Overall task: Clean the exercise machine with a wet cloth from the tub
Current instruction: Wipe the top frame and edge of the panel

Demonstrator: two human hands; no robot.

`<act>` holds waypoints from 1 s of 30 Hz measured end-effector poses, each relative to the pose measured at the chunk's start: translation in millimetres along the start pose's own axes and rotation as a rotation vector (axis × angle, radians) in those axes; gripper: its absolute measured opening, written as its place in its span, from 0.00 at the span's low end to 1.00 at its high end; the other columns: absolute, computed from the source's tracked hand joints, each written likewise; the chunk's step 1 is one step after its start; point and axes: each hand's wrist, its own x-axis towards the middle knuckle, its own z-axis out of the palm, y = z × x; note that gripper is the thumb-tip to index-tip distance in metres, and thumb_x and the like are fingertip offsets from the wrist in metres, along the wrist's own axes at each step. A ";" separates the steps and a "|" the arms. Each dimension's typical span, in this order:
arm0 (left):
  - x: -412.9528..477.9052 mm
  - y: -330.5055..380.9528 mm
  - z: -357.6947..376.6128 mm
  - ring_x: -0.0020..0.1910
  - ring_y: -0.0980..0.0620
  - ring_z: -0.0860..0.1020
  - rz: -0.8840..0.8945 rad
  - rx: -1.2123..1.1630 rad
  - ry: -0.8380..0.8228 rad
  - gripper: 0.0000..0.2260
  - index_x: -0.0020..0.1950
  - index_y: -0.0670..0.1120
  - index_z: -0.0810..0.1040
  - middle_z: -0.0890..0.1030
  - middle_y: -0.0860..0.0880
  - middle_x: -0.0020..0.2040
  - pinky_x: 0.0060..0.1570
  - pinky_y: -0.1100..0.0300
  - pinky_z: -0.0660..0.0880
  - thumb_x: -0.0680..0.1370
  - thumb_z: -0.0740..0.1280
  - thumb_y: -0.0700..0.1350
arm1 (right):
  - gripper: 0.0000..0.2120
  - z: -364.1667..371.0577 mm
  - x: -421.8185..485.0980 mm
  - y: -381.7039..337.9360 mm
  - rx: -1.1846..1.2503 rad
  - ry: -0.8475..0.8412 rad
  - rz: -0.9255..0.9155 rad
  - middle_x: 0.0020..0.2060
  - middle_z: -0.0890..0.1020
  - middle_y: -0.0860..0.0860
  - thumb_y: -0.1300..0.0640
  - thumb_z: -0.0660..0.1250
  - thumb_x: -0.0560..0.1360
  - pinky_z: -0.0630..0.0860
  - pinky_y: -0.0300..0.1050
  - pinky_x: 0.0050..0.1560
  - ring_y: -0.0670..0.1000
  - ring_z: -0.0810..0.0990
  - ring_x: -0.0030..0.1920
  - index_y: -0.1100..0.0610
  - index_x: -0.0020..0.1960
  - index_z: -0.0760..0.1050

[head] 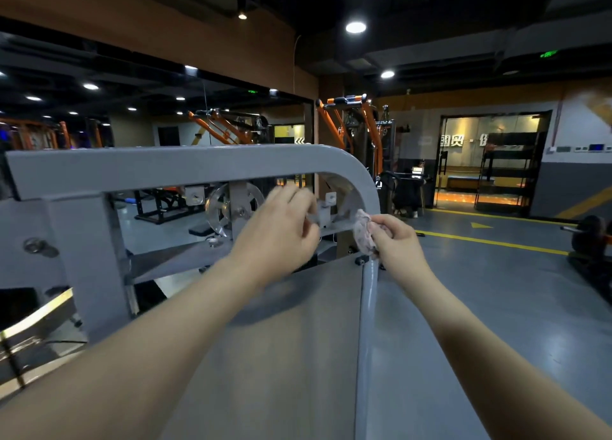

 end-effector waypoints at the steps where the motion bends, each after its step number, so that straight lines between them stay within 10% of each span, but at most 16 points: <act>1: -6.3 2.7 8.2 0.51 0.52 0.71 -0.067 -0.072 -0.048 0.04 0.54 0.49 0.73 0.71 0.53 0.51 0.48 0.57 0.69 0.79 0.63 0.45 | 0.14 -0.5 -3.7 -1.5 0.162 -0.042 0.093 0.43 0.85 0.52 0.60 0.63 0.84 0.79 0.48 0.45 0.50 0.83 0.44 0.49 0.46 0.84; 6: -20.2 22.0 31.3 0.49 0.60 0.74 -0.195 -0.385 -0.045 0.06 0.55 0.52 0.73 0.73 0.57 0.50 0.48 0.61 0.71 0.79 0.68 0.49 | 0.18 0.4 -20.1 -10.0 0.579 -0.202 0.220 0.43 0.86 0.58 0.67 0.60 0.83 0.79 0.54 0.55 0.56 0.85 0.45 0.58 0.43 0.85; 11: -25.8 44.7 44.1 0.47 0.59 0.75 -0.133 -0.426 -0.116 0.21 0.50 0.53 0.73 0.73 0.56 0.49 0.47 0.60 0.75 0.70 0.73 0.66 | 0.08 -1.7 -35.1 -17.5 0.487 -0.192 0.160 0.36 0.84 0.57 0.62 0.62 0.84 0.76 0.38 0.28 0.50 0.83 0.33 0.63 0.50 0.79; 15: -26.1 43.7 56.1 0.44 0.57 0.77 -0.169 -0.402 0.006 0.07 0.48 0.50 0.75 0.75 0.55 0.46 0.45 0.56 0.76 0.80 0.69 0.52 | 0.05 -0.7 -40.6 -11.9 0.448 -0.227 0.098 0.42 0.84 0.59 0.63 0.65 0.82 0.81 0.49 0.46 0.54 0.82 0.42 0.62 0.49 0.78; 24: -43.4 27.9 66.4 0.29 0.49 0.83 -0.807 -0.833 -0.009 0.10 0.52 0.44 0.78 0.84 0.43 0.34 0.33 0.54 0.83 0.86 0.60 0.46 | 0.05 -5.8 -59.0 7.6 0.351 -0.379 0.196 0.41 0.81 0.57 0.65 0.62 0.83 0.77 0.43 0.42 0.51 0.79 0.40 0.65 0.52 0.76; 30: -47.9 25.5 64.6 0.32 0.62 0.80 -0.663 -0.693 0.096 0.03 0.55 0.47 0.73 0.80 0.50 0.46 0.35 0.62 0.81 0.84 0.65 0.45 | 0.05 -4.0 -56.8 -5.0 0.515 -0.385 0.256 0.51 0.83 0.60 0.63 0.62 0.83 0.79 0.54 0.53 0.56 0.82 0.49 0.61 0.50 0.76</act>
